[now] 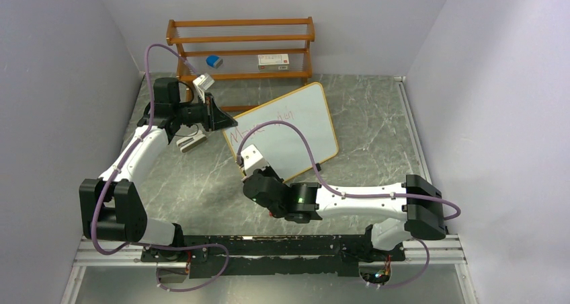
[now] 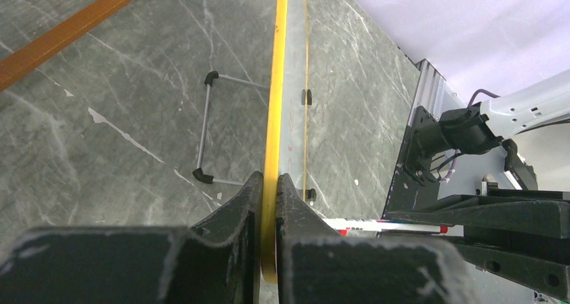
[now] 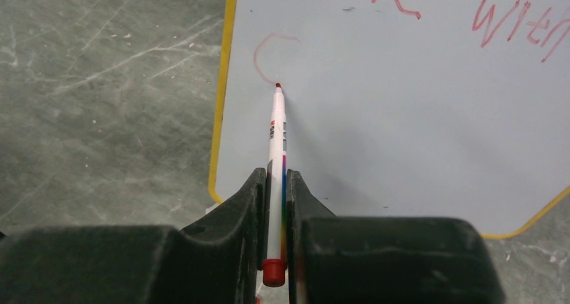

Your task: Write a sentence on the whiteboard

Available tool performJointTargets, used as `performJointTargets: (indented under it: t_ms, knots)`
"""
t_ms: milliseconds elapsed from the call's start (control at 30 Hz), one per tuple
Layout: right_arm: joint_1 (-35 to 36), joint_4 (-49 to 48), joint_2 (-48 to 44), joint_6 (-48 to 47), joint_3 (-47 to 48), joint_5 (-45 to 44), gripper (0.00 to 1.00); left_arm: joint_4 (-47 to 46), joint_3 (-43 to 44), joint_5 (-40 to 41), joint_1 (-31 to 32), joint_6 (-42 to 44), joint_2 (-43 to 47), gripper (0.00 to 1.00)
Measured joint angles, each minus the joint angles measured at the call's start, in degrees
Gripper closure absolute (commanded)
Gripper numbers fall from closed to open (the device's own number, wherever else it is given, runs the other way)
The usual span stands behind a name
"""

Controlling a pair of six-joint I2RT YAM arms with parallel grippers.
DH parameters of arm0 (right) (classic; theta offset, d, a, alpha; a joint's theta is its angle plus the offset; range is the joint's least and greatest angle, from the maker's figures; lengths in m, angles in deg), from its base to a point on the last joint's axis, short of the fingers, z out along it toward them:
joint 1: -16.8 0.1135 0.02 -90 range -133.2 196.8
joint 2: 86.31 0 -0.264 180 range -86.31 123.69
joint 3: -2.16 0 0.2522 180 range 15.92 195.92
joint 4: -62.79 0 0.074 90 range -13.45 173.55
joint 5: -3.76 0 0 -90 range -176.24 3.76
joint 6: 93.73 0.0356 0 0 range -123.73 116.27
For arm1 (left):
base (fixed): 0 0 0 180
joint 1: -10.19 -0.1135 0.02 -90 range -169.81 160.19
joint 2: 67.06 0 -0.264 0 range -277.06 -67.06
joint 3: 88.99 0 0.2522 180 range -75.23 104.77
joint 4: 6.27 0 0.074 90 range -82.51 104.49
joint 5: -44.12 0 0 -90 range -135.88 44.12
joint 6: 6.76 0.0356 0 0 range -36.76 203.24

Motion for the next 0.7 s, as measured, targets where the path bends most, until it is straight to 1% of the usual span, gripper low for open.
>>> performJointTargets:
  t_ms: [233, 700]
  knots:
    - [-0.07, 0.17, -0.22, 0.0, -0.28, -1.79, 1.0, 0.02, 0.0, -0.02, 0.0, 0.0, 0.02, 0.95]
    - [-0.92, -2.82, -4.17, -1.2, -2.47, -1.16, 1.0, 0.04, 0.0, -0.02, 0.0, 0.0, 0.04, 0.95]
